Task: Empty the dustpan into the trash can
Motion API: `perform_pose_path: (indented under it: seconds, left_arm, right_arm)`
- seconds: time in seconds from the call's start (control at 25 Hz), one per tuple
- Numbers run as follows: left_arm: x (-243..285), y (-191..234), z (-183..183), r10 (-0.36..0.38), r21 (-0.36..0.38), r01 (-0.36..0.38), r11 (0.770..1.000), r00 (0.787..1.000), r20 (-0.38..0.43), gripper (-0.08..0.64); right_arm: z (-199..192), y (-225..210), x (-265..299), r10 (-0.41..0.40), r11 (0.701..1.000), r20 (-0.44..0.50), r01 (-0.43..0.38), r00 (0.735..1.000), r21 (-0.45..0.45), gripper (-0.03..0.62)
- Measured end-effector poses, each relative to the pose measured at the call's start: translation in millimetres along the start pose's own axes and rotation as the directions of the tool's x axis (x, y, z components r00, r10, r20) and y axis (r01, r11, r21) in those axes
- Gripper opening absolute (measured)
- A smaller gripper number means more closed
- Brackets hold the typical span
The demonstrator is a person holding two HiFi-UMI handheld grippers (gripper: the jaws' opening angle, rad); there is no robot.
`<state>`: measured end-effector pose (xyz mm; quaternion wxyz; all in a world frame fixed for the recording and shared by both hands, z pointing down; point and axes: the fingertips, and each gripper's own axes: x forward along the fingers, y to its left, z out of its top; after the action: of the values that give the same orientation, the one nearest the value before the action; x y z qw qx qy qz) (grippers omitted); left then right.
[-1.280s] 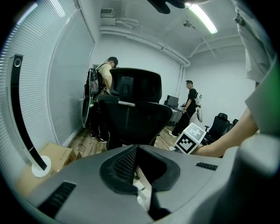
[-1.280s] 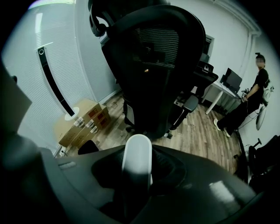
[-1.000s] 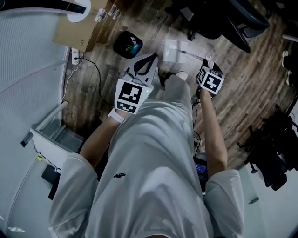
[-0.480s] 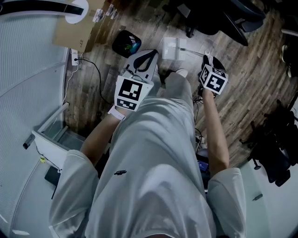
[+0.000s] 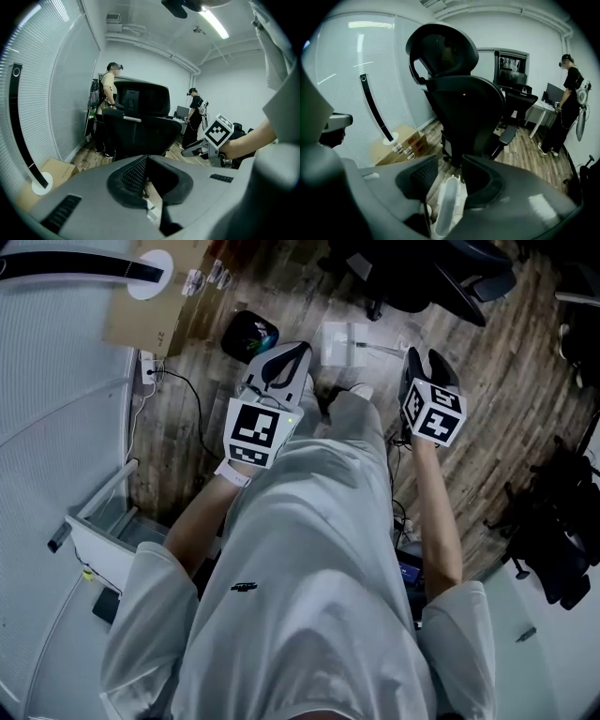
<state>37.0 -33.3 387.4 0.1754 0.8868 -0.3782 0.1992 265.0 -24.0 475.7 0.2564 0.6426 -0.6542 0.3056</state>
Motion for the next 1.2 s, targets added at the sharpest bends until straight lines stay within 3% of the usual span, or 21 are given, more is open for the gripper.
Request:
perform_pose_path:
  seconds: [0.4,0.72,1.2]
  left_arm:
    - [-22,6,32,0.015,-0.004,-0.015,1.0,0.998,0.068,0.006]
    - [-43,8,62,0.032,-0.003,-0.032,0.999,0.991,0.129,0.006]
    - [-74,7,96,0.042,0.027,-0.049,0.998,0.976,0.216,0.006]
  right_arm:
    - [65,26,-59,0.044,0.995,0.182,-0.027,0.982,-0.092,0.097]
    - [111,47,-108,0.078,0.993,0.318,-0.043,0.945,-0.114,0.046]
    - [144,69,-161,0.116,0.99,0.451,-0.065,0.885,-0.128,0.014]
